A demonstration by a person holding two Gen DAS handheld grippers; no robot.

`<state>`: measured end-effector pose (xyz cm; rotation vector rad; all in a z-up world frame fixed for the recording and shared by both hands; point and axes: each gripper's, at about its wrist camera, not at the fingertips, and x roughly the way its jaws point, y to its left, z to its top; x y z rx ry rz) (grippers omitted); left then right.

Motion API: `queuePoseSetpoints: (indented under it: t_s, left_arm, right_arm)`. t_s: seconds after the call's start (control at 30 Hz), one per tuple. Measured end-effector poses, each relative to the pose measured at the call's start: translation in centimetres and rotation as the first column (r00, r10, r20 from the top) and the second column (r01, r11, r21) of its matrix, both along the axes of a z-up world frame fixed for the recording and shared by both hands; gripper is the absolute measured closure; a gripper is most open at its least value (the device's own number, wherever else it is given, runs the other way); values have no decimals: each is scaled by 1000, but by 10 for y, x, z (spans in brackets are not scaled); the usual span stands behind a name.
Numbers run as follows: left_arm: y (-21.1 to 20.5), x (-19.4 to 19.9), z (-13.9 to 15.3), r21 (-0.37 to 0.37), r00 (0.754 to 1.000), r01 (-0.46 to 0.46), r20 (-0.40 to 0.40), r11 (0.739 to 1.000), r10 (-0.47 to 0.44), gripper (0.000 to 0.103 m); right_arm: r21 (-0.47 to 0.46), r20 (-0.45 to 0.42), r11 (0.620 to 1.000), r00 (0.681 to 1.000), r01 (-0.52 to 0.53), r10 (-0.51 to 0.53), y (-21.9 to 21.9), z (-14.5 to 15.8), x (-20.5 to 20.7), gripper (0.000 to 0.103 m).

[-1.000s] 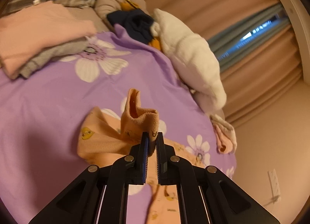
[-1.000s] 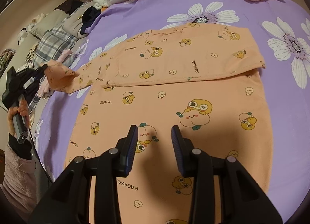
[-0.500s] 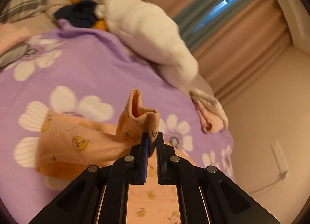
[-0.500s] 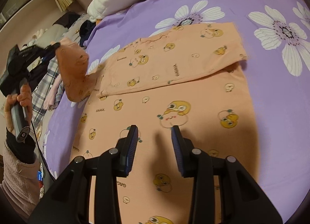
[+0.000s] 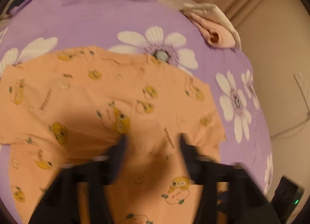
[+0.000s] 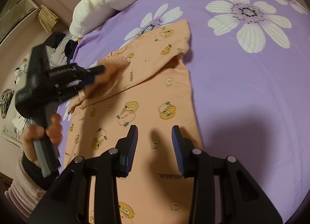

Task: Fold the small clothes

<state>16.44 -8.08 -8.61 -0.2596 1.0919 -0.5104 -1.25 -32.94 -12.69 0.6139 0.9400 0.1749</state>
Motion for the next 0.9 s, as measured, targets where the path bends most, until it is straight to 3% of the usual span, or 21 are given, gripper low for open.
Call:
queuePoseSetpoints:
  t_s: [0.13,0.2,0.4,0.6,0.9]
  left_arm:
    - [10,-12,6,-42,1000,26,0,999,-26,34]
    - [30,-18,11,-101,1000,8,6,995,-8,34]
    - [108,-42,12,-126,991,-131,15,983,134,33]
    - [165,-66,5,-113,967,-253,9,961,256,33]
    - [213,-91,1,-120,947,-321,-13,939,322,33]
  right_arm:
    - [24,17,1000,1000,11,-11,-5,4,3,61]
    - [50,26,999,1000,2,-3,-3,7,6,61]
    - [104,64,991,995,-86,80,22,17,38,61]
    - [149,61,977,988,-153,145,49,14,100,61]
    - [37,-41,992,992,-120,122,77,-5,166,64]
